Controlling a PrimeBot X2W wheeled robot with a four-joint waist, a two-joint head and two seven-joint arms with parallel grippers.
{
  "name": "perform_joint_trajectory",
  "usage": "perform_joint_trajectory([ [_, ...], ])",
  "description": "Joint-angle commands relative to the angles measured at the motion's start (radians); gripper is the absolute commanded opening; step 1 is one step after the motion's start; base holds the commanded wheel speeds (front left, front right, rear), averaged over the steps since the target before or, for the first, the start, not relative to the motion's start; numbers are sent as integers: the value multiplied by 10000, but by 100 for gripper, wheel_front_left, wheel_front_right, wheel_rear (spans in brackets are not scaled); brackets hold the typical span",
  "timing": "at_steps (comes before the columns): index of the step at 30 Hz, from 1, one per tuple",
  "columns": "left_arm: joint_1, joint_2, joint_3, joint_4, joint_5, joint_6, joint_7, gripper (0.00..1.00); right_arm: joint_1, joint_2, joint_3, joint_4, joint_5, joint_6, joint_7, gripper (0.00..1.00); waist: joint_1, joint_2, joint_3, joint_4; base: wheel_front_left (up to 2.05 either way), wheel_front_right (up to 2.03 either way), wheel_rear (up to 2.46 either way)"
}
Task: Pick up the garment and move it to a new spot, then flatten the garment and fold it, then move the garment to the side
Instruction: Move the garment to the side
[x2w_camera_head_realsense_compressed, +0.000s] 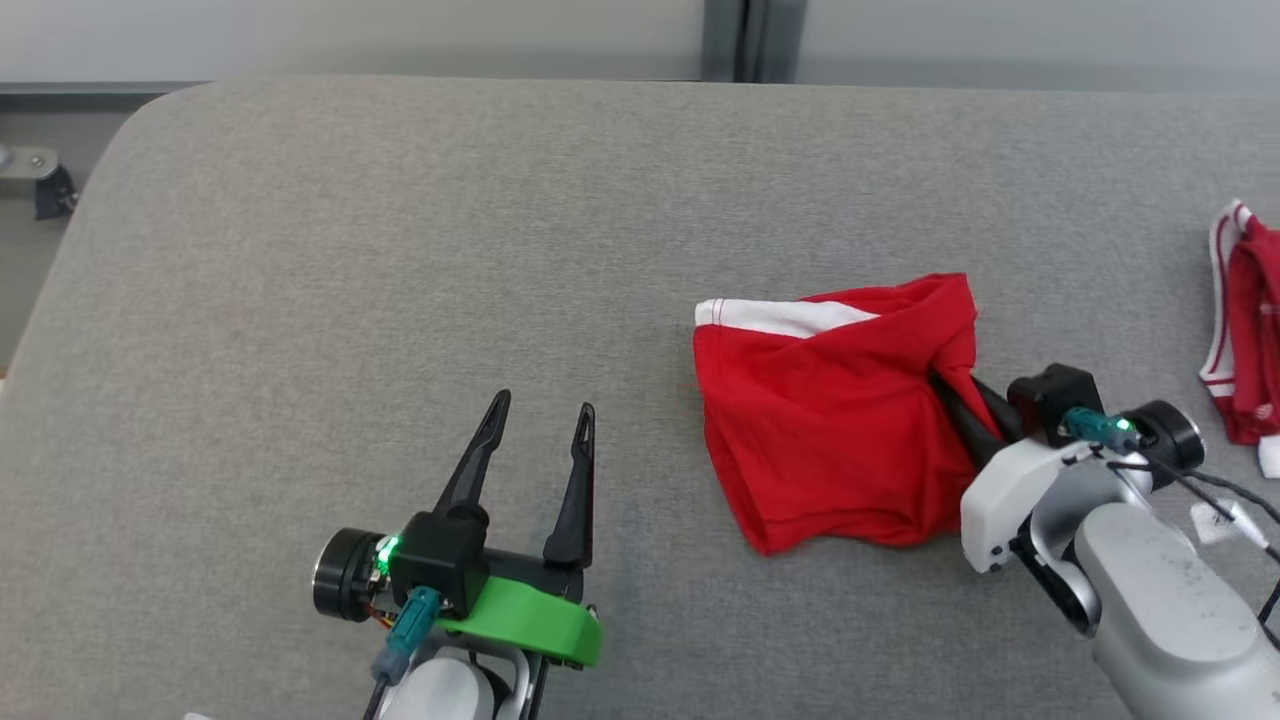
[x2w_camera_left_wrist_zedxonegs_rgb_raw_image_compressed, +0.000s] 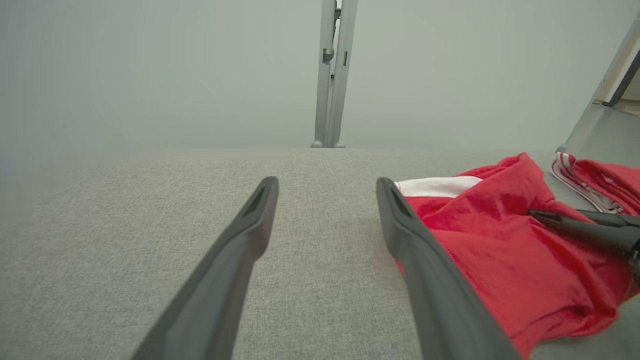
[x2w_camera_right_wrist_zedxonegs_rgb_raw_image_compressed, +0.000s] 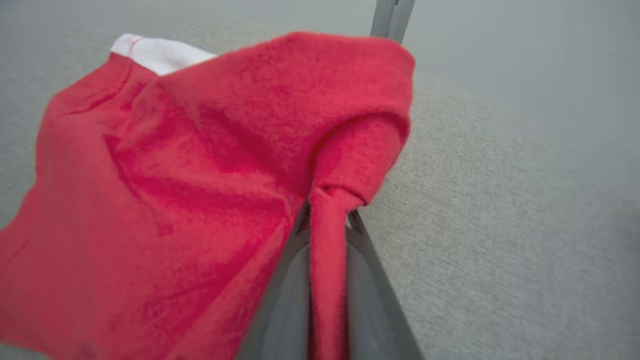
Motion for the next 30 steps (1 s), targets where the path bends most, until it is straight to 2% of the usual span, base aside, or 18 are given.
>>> perform_joint_trajectory([
  [1, -224, 35, 17, -18, 86, -46, -26, 100, -240, -223, 300, -153, 140, -18, 66, 0, -1, 0, 1, -711, 0, 0, 0],
  [11, -1228, 38, -319, 125, 574, -332, -26, 100, -2156, -2922, 2356, -1326, 906, -20, 338, 0, -1, 0, 1048, -2618, 0, 0, 0],
  [17, -2224, 45, -864, 400, 932, -490, -24, 100, -3379, -4244, 3115, -929, 1596, -20, -108, 0, -1, 0, 2071, -3269, 0, 0, 0],
  [21, -2800, 49, -1039, 482, 1083, -463, -26, 100, -4227, -4620, 3296, 15, 2050, -21, -548, 0, -1, 0, 2693, -3367, 0, 0, 0],
  [30, -3268, 46, -977, 400, 1247, -335, -26, 100, -5362, -5106, 3646, 2213, 2621, -21, -1109, 0, -1, 0, 3615, -3046, 0, 0, 0],
])
